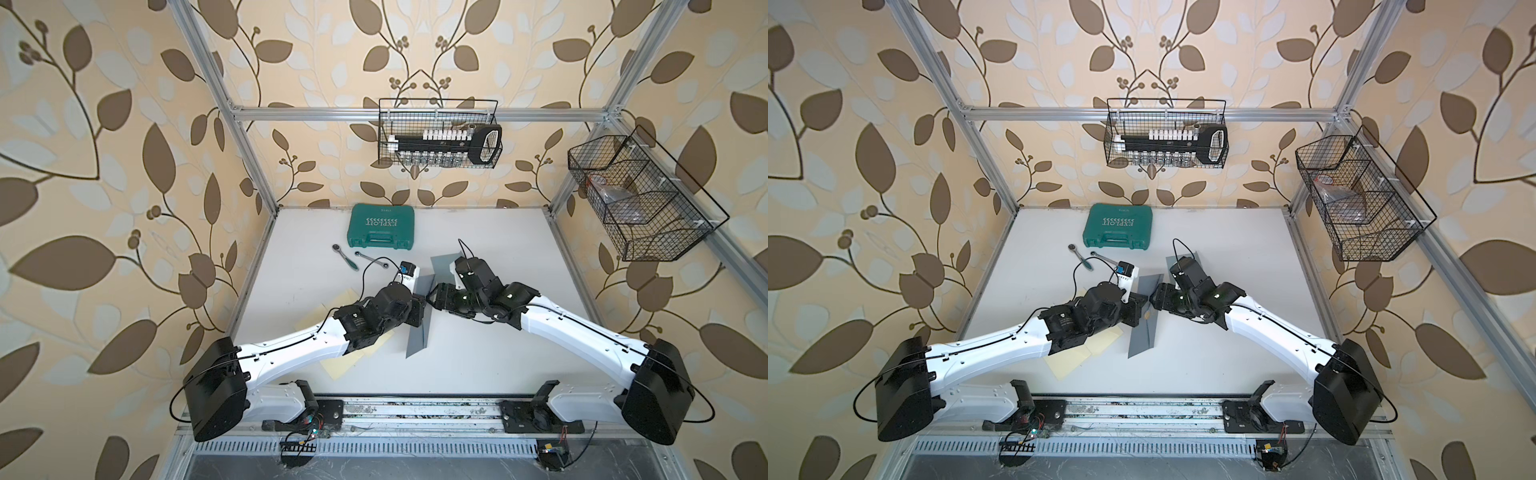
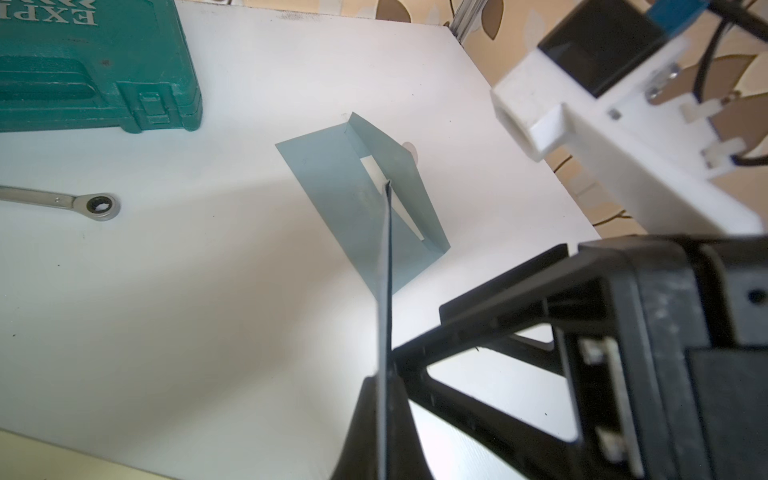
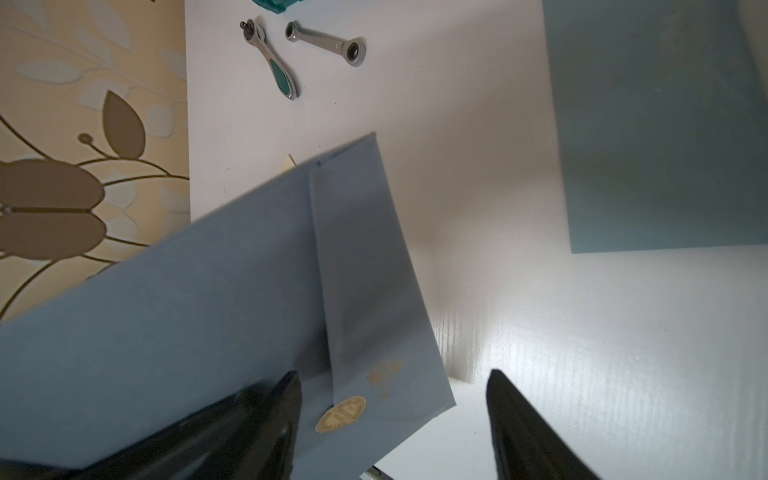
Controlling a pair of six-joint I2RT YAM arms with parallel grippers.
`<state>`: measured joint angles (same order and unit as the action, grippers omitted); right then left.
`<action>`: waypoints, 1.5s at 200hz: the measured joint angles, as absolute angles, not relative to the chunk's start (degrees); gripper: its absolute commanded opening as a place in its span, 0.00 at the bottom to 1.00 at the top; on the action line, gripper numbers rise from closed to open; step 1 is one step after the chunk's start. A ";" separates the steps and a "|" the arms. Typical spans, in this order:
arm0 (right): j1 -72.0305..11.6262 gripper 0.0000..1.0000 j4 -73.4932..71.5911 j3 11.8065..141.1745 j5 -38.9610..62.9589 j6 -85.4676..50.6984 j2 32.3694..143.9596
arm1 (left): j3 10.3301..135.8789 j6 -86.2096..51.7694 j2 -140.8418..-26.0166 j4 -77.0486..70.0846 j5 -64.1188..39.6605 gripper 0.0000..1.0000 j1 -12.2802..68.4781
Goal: Open the envelope
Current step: Open the envelope flap on the envelope.
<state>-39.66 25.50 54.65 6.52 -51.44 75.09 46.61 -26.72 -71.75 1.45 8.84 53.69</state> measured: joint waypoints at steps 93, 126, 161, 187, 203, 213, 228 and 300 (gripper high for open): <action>-40.01 0.70 25.85 55.35 6.37 -51.31 75.31 | 40.10 -23.88 -70.72 -7.14 10.04 0.00 54.06; -40.03 0.70 25.93 55.37 6.37 -51.09 75.31 | 39.97 -23.64 -70.63 -8.05 11.07 0.00 54.06; -40.03 0.70 25.96 55.40 6.35 -50.96 75.31 | 39.86 -23.07 -70.37 -8.23 12.23 0.00 54.06; -40.88 0.70 26.09 55.42 5.65 -51.00 75.31 | 39.09 -22.98 -69.63 -8.36 12.56 0.00 54.08; -41.23 0.70 26.83 55.53 5.08 -51.20 75.35 | 39.07 -22.98 -69.45 -8.36 12.56 0.00 54.06; -41.25 0.70 27.20 55.64 4.91 -51.22 75.55 | 39.07 -23.00 -69.38 -8.32 12.56 0.00 54.08; -41.25 0.70 27.55 55.88 4.89 -51.37 75.99 | 39.07 -23.16 -69.38 -8.32 12.56 0.00 54.08; -41.25 0.69 28.80 57.56 3.90 -54.00 78.08 | 38.26 -25.45 -69.38 -8.82 12.53 0.00 54.08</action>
<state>-41.25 28.80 57.56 3.90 -54.00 78.08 38.26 -25.45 -69.38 -8.82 12.53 54.08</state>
